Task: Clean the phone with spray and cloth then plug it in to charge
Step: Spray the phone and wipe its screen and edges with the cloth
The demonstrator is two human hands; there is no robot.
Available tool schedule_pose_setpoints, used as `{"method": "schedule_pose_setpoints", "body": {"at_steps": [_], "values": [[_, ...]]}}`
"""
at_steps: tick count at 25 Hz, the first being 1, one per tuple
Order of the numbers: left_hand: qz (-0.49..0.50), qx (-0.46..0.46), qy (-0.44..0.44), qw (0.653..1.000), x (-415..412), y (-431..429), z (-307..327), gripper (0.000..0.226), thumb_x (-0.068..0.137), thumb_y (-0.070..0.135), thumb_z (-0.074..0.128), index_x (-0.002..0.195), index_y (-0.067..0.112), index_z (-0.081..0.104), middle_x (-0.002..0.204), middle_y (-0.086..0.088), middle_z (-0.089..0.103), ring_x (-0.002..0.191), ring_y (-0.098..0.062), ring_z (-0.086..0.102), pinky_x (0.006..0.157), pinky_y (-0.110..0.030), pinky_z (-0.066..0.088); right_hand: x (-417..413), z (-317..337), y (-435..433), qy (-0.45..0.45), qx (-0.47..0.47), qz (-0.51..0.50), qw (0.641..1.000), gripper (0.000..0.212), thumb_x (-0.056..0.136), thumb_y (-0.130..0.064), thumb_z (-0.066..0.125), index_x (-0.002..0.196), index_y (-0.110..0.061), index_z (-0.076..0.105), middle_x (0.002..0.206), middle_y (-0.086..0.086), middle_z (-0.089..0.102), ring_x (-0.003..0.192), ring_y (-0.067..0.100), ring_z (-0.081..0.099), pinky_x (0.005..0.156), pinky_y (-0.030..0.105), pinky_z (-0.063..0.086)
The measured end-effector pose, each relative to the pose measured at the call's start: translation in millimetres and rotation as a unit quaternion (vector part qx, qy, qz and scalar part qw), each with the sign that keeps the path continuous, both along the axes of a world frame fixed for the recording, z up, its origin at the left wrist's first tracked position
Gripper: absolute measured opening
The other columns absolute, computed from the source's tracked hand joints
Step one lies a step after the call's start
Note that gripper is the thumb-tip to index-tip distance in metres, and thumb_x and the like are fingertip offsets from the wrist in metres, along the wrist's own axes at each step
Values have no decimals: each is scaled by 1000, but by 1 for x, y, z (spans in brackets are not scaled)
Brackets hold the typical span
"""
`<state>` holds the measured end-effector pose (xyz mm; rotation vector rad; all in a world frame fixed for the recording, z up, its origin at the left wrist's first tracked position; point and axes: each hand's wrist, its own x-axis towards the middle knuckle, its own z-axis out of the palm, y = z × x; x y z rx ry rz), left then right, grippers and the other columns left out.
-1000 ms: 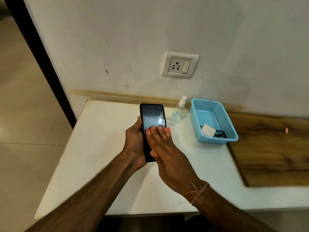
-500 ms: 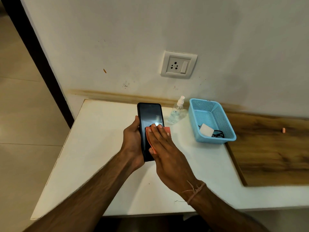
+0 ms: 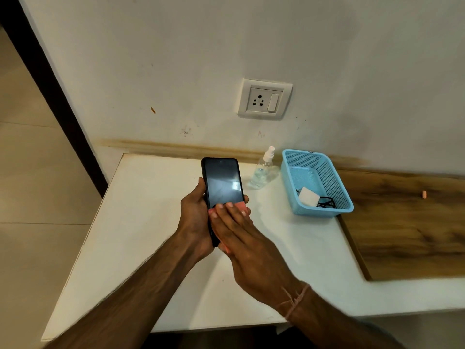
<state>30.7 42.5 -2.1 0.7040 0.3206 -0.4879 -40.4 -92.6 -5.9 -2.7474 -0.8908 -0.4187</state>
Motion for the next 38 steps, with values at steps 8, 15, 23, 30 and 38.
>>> {"method": "schedule_pose_setpoints", "body": {"at_steps": [8,15,23,30,38], "values": [[-23,6,1,1000,-4,-6,2,74,98,65,36,136,8,63,137,-16,64,126,-32,61,106,-41,49,23,1,15,16,113,-107,988,50,103,-25,27,150,-8,29,159,6,24,149,20,13,115,48,30],[-31,24,5,999,-1,-1,2,90,92,72,36,142,-1,53,130,-25,61,117,-40,59,112,-49,43,6,-3,8,18,61,-32,998,50,102,-20,34,151,-11,27,159,3,24,149,18,14,118,43,26],[-2,57,0,998,-4,-7,5,66,98,64,39,128,15,70,128,-14,70,122,-34,65,109,-47,47,32,6,8,28,185,-88,978,47,103,-24,31,149,-12,32,156,1,28,147,11,18,118,39,27],[-18,54,-8,998,-2,-5,6,71,97,66,36,125,12,71,118,-16,72,106,-34,69,97,-44,53,36,4,7,-2,270,-99,958,30,102,-19,48,131,-17,57,127,-1,54,122,-1,47,105,24,42],[-24,0,11,1000,-3,-2,10,76,97,65,37,138,5,58,118,-26,63,93,-36,64,87,-44,53,7,-10,-10,-88,86,23,992,43,91,-9,48,133,-15,53,121,4,56,106,22,51,92,34,51]]}}
